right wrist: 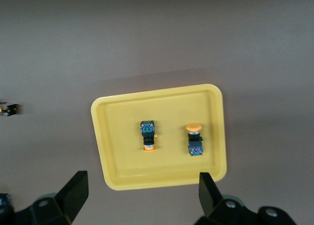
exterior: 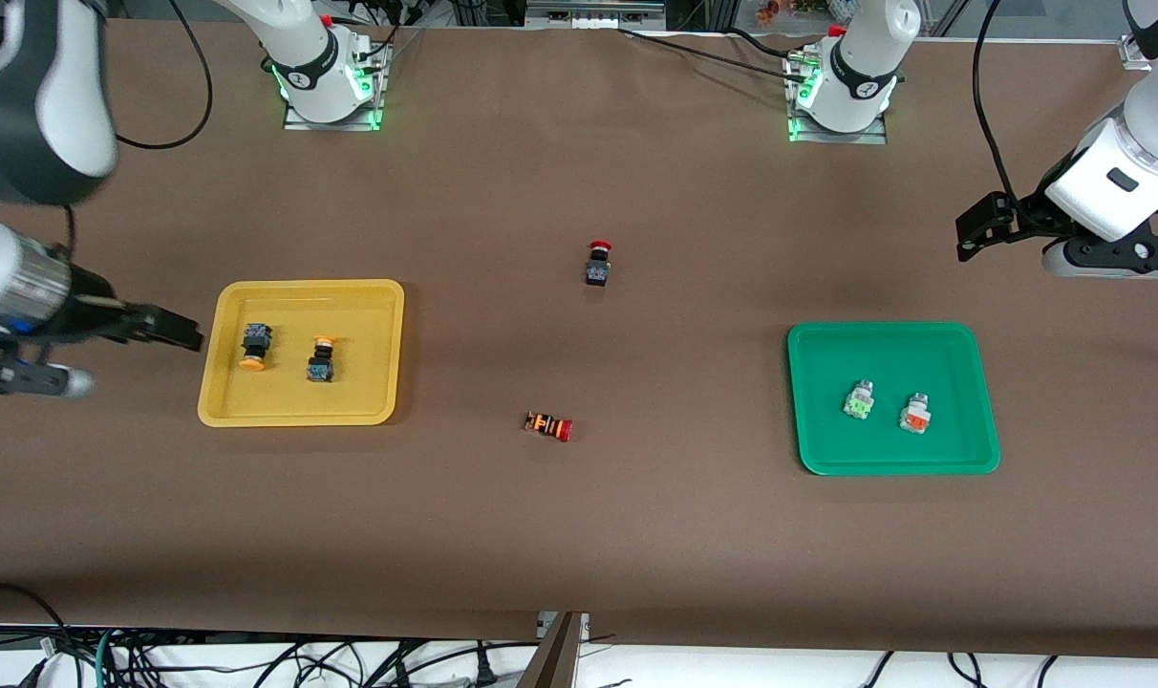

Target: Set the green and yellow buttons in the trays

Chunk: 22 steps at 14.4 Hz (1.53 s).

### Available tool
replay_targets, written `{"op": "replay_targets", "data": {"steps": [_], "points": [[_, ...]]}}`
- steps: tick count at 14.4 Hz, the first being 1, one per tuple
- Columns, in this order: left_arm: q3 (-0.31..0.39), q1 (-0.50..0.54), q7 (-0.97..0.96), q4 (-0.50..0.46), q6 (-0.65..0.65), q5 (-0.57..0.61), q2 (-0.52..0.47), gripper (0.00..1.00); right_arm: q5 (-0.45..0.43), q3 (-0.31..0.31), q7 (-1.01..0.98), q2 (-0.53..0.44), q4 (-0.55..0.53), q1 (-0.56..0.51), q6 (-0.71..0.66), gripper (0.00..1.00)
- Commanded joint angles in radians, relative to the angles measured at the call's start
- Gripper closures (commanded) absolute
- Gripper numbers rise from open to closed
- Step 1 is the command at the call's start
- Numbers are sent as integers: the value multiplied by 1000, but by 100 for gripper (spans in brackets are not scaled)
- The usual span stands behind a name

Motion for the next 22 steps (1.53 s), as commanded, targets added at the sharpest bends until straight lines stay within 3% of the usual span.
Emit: {"op": "replay_targets", "data": {"steps": [1, 6, 10, 11, 13, 14, 18, 22], "points": [[6, -7, -2, 25, -24, -12, 7, 0, 12, -15, -3, 21, 103, -7, -83, 0], [6, -7, -1, 25, -24, -12, 7, 0, 12, -20, -16, 18, 105, -5, -103, 0], [6, -7, -1, 25, -24, -12, 7, 0, -23, 9, 0, -45, 68, -25, -152, 0], [6, -7, -1, 25, -24, -12, 7, 0, -31, 76, 4, -81, 27, -95, -152, 0], [6, -7, -1, 25, -24, -12, 7, 0, -116, 313, 7, -154, -65, -299, -103, 0], [6, -7, -2, 25, -24, -12, 7, 0, -159, 371, 7, -184, -107, -341, -74, 0], [6, -7, -1, 25, -24, -12, 7, 0, -175, 423, -3, -290, -303, -407, 98, 0], [6, -7, -1, 25, -24, -12, 7, 0, -169, 422, -6, -272, -285, -389, 106, 0]]}}
